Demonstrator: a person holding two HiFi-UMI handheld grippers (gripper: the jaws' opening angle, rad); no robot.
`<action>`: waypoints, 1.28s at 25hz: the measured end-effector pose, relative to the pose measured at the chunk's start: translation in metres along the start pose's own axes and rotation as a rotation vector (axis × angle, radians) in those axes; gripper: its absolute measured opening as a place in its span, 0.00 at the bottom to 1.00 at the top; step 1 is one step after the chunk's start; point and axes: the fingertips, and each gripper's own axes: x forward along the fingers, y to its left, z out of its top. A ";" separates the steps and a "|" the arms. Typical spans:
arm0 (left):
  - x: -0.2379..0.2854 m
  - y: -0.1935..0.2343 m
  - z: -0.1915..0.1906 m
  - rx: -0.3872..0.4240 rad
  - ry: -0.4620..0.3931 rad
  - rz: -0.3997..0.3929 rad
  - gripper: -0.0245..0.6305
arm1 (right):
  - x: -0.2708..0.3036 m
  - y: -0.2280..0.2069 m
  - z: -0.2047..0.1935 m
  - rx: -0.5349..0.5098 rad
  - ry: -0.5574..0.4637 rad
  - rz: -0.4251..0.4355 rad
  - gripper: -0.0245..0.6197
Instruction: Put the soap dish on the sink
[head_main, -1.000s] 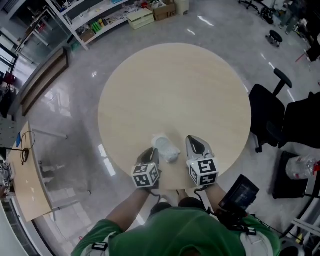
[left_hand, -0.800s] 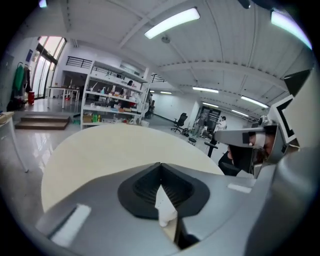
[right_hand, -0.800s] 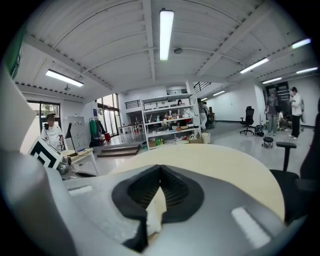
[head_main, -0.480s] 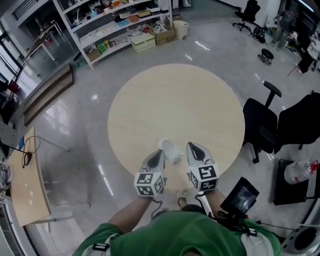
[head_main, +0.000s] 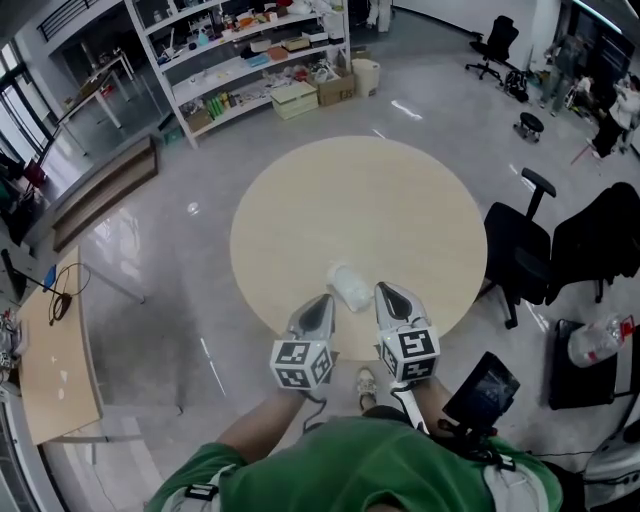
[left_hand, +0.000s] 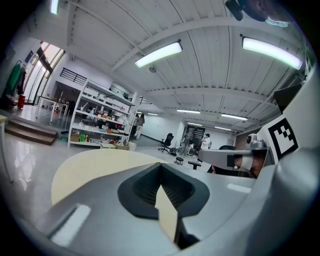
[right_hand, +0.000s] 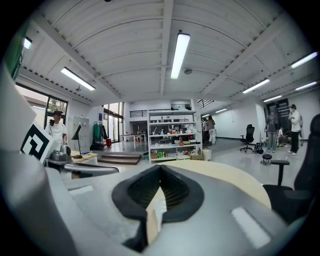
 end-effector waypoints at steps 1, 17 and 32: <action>-0.006 -0.003 0.002 0.002 -0.006 -0.004 0.05 | -0.006 0.004 0.002 -0.001 -0.006 -0.004 0.04; -0.079 -0.054 -0.001 0.027 -0.055 -0.091 0.05 | -0.095 0.051 0.000 -0.055 -0.054 -0.047 0.04; -0.109 -0.087 0.021 0.053 -0.125 -0.068 0.05 | -0.139 0.068 0.023 -0.092 -0.093 0.006 0.04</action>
